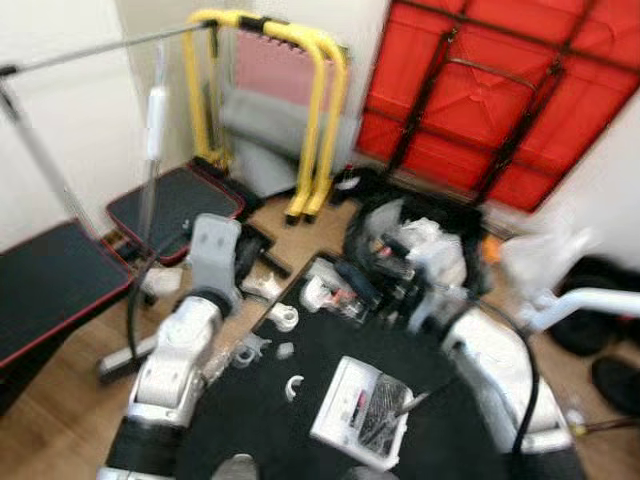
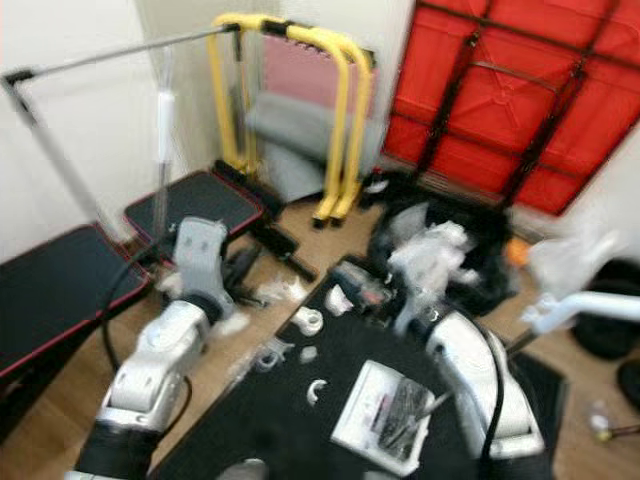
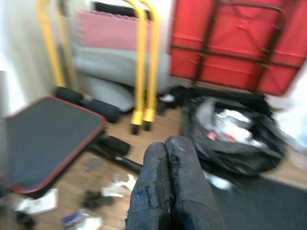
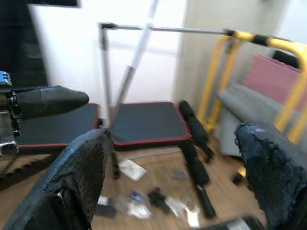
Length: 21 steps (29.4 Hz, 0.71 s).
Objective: Sweep floor
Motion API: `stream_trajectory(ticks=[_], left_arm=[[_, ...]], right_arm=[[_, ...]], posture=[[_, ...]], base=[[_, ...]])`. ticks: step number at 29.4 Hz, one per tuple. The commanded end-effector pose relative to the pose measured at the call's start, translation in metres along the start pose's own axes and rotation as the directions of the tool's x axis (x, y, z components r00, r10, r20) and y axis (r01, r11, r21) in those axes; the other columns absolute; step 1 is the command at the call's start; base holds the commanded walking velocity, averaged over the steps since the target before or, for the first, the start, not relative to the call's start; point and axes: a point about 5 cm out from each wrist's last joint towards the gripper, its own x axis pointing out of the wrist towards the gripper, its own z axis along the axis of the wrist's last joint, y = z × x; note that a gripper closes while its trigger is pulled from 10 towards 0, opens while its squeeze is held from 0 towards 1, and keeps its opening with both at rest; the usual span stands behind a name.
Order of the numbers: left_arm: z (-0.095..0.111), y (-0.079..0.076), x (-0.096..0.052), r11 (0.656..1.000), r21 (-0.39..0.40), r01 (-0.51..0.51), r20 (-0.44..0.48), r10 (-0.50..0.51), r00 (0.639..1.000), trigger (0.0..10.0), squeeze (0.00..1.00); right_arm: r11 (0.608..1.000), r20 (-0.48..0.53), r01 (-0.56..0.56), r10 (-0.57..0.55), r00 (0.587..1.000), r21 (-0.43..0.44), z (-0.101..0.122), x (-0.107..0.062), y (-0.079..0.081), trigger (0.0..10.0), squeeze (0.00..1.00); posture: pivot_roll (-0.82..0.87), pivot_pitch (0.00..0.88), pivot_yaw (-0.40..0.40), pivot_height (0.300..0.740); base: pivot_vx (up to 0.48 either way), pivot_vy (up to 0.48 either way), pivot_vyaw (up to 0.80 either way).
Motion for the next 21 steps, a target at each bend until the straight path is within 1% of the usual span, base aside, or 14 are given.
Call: stream_trajectory(ticks=[1, 11, 14, 17, 19, 21], left_arm=[[-0.0041, -0.0052, -0.0005, 1.0, -0.012, 0.02, -0.016, -0.02, 1.0, 10.0, 0.0], [-0.0039, -0.0037, 0.0003, 1.0, -0.017, 0.012, -0.016, -0.012, 1.0, 10.0, 0.0], [-0.0042, -0.0035, 0.0005, 1.0, -0.02, 0.013, -0.019, -0.013, 1.0, 10.0, 0.0], [-0.0047, -0.0039, 0.0003, 1.0, -0.022, 0.018, -0.021, -0.018, 1.0, 10.0, 0.0], [-0.005, -0.0041, 0.0002, 1.0, -0.023, 0.02, -0.021, -0.021, 1.0, 10.0, 0.0], [-0.0055, -0.0048, 0.0002, 0.999, -0.025, 0.027, -0.022, -0.028, 0.999, 10.0, 0.0]], right_arm=[[1.0, -0.018, -0.004, 0.004, 1.0, -0.015, -0.0014, -0.0013, -0.0007, 10.0, 0.0], [1.0, -0.02, -0.009, 0.008, 1.0, -0.016, -0.0015, -0.0009, -0.0005, 10.0, 0.0], [1.0, -0.022, 0.0, 0.0, 1.0, 0.001, -0.0025, -0.0007, -0.0009, 10.0, 0.0], [1.0, -0.005, 0.016, -0.016, 1.0, 0.025, -0.0017, -0.0004, -0.002, 10.0, 0.0], [0.999, -0.006, 0.032, -0.032, 0.999, 0.03, -0.0018, -0.0003, -0.0034, 10.0, 0.0], [0.999, -0.019, 0.046, -0.046, 0.999, 0.024, -0.0033, -0.0013, -0.0051, 10.0, 0.0]], posture=[[-0.15, 0.0, -0.142, 0.74], [-0.15, 0.0, -0.142, 0.74], [-0.15, 0.0, -0.142, 0.74], [-0.15, 0.0, -0.143, 0.74], [-0.15, 0.0, -0.142, 0.74], [-0.15, 0.0, -0.143, 0.74]], base=[[0.0, 0.0, 0.79], [0.0, 0.0, 0.79], [0.0, 0.0, 0.77], [0.0, 0.0, 0.0], [0.292, 0.0, 0.0], [0.334, 0.0, 0.52]])
